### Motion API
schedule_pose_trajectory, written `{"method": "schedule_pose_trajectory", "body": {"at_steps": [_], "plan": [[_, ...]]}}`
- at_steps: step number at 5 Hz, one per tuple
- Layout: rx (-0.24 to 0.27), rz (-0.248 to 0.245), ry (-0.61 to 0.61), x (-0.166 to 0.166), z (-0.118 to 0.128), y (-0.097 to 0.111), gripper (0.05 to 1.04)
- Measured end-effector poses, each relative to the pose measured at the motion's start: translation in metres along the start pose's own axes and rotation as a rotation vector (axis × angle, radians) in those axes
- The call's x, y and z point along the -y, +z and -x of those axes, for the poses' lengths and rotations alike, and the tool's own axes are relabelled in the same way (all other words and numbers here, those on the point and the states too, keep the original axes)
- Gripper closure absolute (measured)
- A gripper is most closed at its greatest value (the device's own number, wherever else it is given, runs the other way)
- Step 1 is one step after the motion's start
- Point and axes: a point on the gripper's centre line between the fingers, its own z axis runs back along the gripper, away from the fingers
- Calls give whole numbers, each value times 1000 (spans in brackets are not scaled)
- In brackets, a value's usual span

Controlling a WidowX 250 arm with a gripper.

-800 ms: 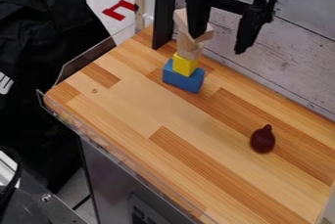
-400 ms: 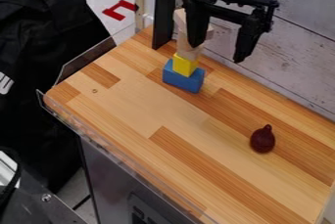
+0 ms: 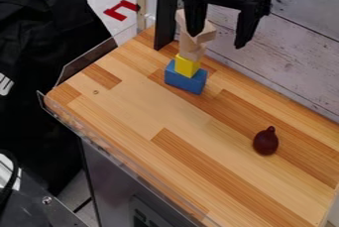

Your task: Remove the rectangular block from the tower and put it on the table

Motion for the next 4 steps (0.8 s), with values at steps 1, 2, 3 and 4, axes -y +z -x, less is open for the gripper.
{"method": "schedule_pose_trajectory", "body": {"at_steps": [1, 2, 3, 4], "plan": [[37, 16, 125, -11, -8, 1, 84], [78, 30, 364, -19, -15, 0, 84], [108, 48, 559, -26, -18, -2, 84], [138, 65, 659, -30, -23, 1, 84]]}}
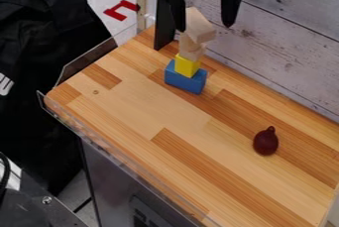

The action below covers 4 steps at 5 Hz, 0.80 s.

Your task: Remove the rectangular block from the tower and put it on the table

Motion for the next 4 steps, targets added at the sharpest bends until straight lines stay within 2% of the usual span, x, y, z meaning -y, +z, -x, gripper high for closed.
{"method": "schedule_pose_trajectory", "body": {"at_steps": [3, 4], "plan": [[8, 55, 137, -4, -18, 0, 84], [-11, 73, 170, -3, -23, -6, 84]]}}
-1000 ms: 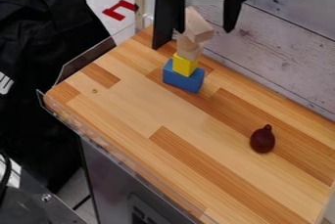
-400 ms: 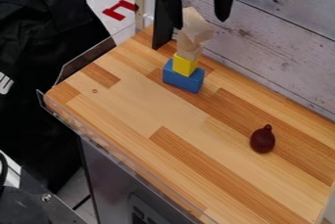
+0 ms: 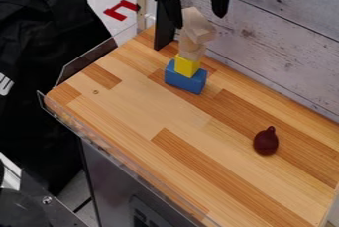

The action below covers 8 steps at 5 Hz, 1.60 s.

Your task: Remove the rectangular block from the tower and put it on the table

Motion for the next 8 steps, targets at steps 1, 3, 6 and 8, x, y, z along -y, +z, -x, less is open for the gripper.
{"method": "schedule_pose_trajectory", "body": {"at_steps": [1, 3, 6, 8], "plan": [[3, 20, 21, 1, -5, -1, 84], [-25, 21, 56, 2, -15, -13, 84], [-28, 18, 59, -1, -19, -17, 580], [-21, 15, 53, 1, -20, -17, 580]]}}
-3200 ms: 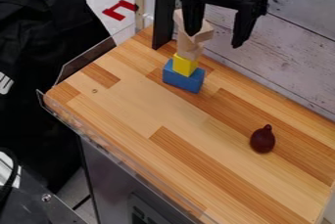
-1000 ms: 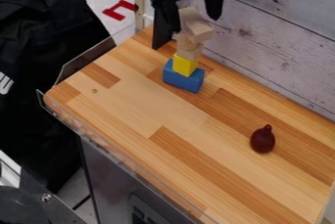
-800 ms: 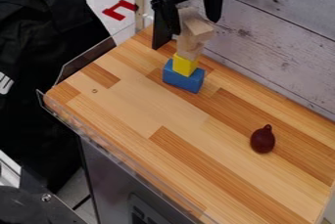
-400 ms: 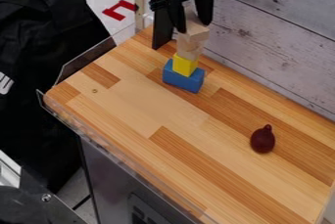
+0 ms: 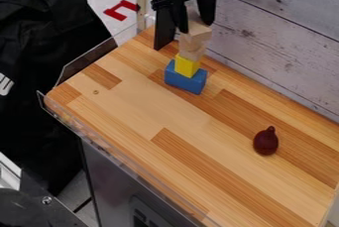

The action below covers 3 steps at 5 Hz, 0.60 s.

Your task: Remove the rectangular block from the tower and put it on the table

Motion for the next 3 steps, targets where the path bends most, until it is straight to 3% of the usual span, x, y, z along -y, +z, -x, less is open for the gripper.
{"method": "schedule_pose_trajectory", "body": {"at_steps": [1, 2, 3], "plan": [[23, -7, 41, -2, 4, 3, 580], [76, 8, 151, -16, 16, 16, 580], [48, 10, 174, -32, 34, 9, 580]]}}
